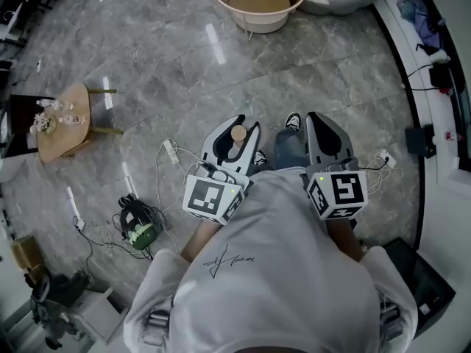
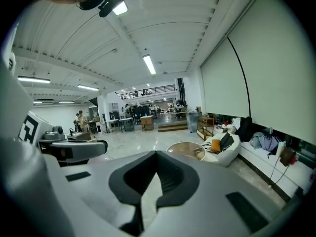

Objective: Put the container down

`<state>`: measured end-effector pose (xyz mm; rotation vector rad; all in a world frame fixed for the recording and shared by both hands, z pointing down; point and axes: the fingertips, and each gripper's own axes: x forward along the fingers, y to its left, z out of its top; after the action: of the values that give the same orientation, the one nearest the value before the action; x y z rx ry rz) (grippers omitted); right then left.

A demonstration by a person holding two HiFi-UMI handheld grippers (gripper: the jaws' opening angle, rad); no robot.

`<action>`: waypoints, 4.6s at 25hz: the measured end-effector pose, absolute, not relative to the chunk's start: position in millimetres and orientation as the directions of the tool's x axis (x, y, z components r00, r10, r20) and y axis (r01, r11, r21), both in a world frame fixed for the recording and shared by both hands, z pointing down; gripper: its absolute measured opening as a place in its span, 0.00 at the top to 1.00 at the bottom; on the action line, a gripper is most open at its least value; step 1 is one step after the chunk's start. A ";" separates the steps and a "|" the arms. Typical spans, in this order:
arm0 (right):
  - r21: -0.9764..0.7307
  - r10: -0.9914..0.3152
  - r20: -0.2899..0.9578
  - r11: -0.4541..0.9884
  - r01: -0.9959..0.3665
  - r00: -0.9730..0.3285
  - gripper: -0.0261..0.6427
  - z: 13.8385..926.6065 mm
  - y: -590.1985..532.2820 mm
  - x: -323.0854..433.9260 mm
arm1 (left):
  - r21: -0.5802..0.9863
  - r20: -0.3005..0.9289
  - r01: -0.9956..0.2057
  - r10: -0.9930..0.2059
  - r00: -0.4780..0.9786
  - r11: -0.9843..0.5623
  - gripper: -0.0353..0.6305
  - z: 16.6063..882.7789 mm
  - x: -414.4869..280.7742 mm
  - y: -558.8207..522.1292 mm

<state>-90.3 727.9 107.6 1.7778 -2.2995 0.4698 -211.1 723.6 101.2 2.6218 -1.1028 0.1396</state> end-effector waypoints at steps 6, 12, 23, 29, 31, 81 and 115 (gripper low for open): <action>-0.129 -0.895 0.343 0.255 -0.958 -0.284 0.94 108.0 700.6 -84.1 | 0.224 0.208 -0.727 -0.697 0.686 -0.649 0.75 101.1 -205.1 697.6; -0.136 -0.891 0.325 0.288 -0.948 -0.317 0.94 104.0 664.1 -75.9 | 0.217 0.212 -0.732 -0.701 0.681 -0.646 0.75 98.6 -190.0 663.7; -0.161 -0.874 0.322 0.328 -0.931 -0.364 0.94 109.3 586.6 -36.9 | 0.220 0.227 -0.741 -0.706 0.671 -0.634 0.75 99.7 -145.5 590.1; -0.178 -0.860 0.328 0.351 -0.919 -0.392 0.94 113.6 541.2 -11.1 | 0.225 0.240 -0.749 -0.710 0.662 -0.623 0.75 99.9 -118.2 546.8; -0.183 -0.854 0.333 0.358 -0.916 -0.400 0.94 116.2 526.9 -1.9 | 0.227 0.246 -0.754 -0.713 0.657 -0.616 0.75 100.5 -110.2 533.2; -0.187 -0.793 0.381 0.437 -0.880 -0.475 0.94 147.5 386.9 85.7 | 0.254 0.268 -0.817 -0.774 0.574 -0.518 0.75 113.7 -39.9 392.0; -0.163 -0.799 0.403 0.417 -0.894 -0.446 0.94 129.4 186.4 21.7 | 0.308 0.293 -0.729 -0.667 0.684 -0.612 0.75 115.0 -77.6 183.8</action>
<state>21.7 186.4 129.4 1.4768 -2.4115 0.5196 -77.6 183.8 115.0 2.4942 -1.0877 0.2080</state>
